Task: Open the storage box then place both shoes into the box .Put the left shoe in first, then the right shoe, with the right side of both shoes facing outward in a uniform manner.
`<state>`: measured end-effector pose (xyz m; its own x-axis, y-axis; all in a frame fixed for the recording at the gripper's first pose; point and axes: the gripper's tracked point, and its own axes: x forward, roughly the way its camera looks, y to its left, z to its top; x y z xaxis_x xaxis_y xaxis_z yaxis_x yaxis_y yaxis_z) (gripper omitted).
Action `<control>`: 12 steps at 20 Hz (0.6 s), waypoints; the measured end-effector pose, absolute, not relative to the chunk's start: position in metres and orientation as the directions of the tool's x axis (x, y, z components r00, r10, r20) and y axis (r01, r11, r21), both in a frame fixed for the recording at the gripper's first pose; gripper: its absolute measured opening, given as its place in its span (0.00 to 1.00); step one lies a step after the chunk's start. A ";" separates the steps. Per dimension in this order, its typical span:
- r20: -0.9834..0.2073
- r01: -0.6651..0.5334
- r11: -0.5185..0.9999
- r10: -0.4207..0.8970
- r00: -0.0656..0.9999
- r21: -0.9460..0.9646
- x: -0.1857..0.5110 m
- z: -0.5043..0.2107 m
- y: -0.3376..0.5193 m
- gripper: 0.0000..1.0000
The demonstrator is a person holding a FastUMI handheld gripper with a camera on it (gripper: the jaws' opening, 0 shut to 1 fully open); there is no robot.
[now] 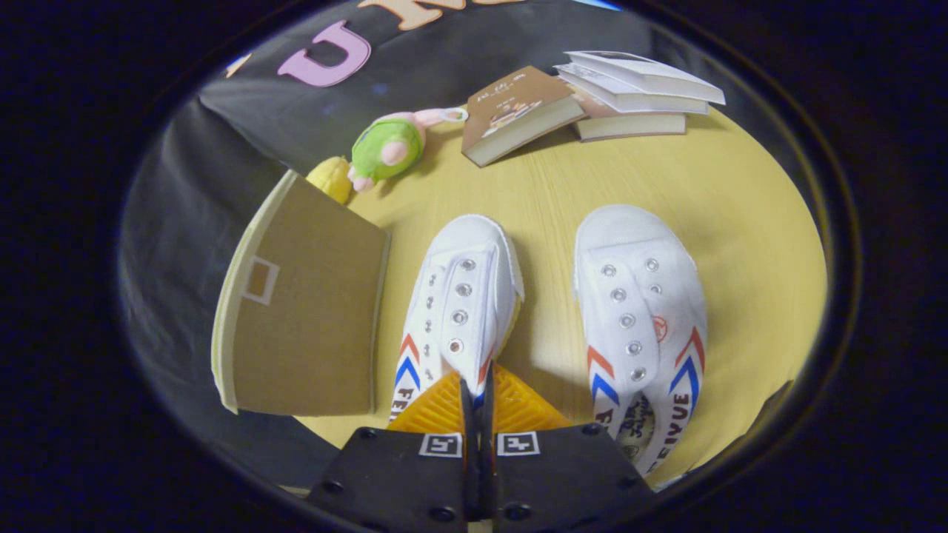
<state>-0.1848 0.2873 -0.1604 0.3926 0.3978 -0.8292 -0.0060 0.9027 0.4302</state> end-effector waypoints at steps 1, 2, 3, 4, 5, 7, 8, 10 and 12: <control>-0.824 0.001 0.897 0.406 0.397 0.442 -0.182 -0.153 0.291 0.03; -0.816 0.004 0.892 0.412 0.405 0.452 -0.178 -0.142 0.294 0.03; -0.807 0.002 0.890 0.413 0.422 0.456 -0.174 -0.131 0.297 0.03; -0.797 0.005 0.888 0.409 0.444 0.459 -0.168 -0.118 0.299 0.03; -0.787 -0.002 0.884 0.417 0.456 0.467 -0.163 -0.106 0.303 0.04; -0.754 0.002 0.868 0.429 0.498 0.496 -0.151 -0.077 0.312 0.03; -0.738 -0.002 0.859 0.441 0.510 0.512 -0.145 -0.062 0.318 0.03; -0.714 -0.010 0.850 0.449 0.537 0.527 -0.135 -0.035 0.329 0.04; -0.687 -0.044 0.844 0.465 0.559 0.535 -0.129 -0.009 0.345 0.03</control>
<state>-0.1287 0.3451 -0.0093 0.5587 0.4648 -0.6869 -0.0444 0.8438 0.5348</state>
